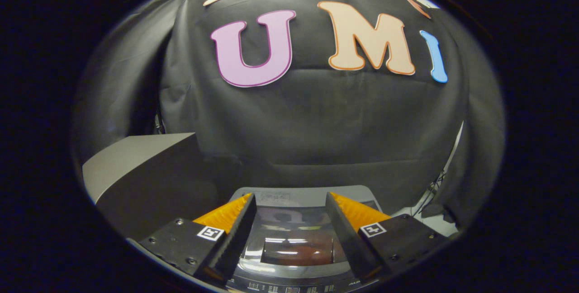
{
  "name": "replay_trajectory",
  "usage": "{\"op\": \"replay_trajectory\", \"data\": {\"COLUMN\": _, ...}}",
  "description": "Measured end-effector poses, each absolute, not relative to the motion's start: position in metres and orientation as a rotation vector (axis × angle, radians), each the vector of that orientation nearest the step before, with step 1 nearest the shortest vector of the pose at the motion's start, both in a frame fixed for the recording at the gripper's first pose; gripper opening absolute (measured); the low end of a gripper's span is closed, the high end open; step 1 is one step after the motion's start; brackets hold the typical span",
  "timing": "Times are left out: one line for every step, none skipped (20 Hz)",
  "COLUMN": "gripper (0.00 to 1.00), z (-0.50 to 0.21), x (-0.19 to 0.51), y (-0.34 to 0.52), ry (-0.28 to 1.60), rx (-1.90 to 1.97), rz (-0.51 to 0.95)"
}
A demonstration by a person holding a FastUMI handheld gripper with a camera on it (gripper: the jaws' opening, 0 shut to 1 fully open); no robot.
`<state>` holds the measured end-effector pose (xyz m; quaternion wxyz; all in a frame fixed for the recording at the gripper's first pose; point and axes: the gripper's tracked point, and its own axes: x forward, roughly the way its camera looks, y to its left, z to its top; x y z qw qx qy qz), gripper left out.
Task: Put the clothes into the washing machine and then close the washing machine lid.
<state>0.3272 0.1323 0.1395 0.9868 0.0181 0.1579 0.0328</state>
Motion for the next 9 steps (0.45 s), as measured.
{"op": "replay_trajectory", "data": {"gripper": 0.94, "z": 0.143, "x": 0.323, "y": 0.13, "ry": 0.308, "rx": 0.038, "rz": 0.064}}
{"op": "replay_trajectory", "data": {"gripper": 0.94, "z": 0.147, "x": 0.32, "y": 0.128, "ry": 0.298, "rx": 0.04, "rz": 0.063}}
{"op": "replay_trajectory", "data": {"gripper": 0.94, "z": 0.15, "x": 0.316, "y": 0.126, "ry": 0.292, "rx": 0.04, "rz": 0.063}}
{"op": "replay_trajectory", "data": {"gripper": 0.94, "z": 0.152, "x": 0.311, "y": 0.124, "ry": 0.285, "rx": 0.038, "rz": 0.061}}
{"op": "replay_trajectory", "data": {"gripper": 0.94, "z": 0.155, "x": 0.306, "y": 0.123, "ry": 0.279, "rx": 0.038, "rz": 0.059}}
{"op": "replay_trajectory", "data": {"gripper": 0.94, "z": 0.156, "x": 0.301, "y": 0.122, "ry": 0.276, "rx": 0.041, "rz": 0.059}}
{"op": "replay_trajectory", "data": {"gripper": 0.94, "z": 0.157, "x": 0.296, "y": 0.121, "ry": 0.273, "rx": 0.046, "rz": 0.058}}
{"op": "replay_trajectory", "data": {"gripper": 0.94, "z": 0.158, "x": 0.292, "y": 0.12, "ry": 0.271, "rx": 0.051, "rz": 0.058}}
{"op": "replay_trajectory", "data": {"gripper": 0.94, "z": 0.159, "x": 0.286, "y": 0.119, "ry": 0.269, "rx": 0.052, "rz": 0.056}}
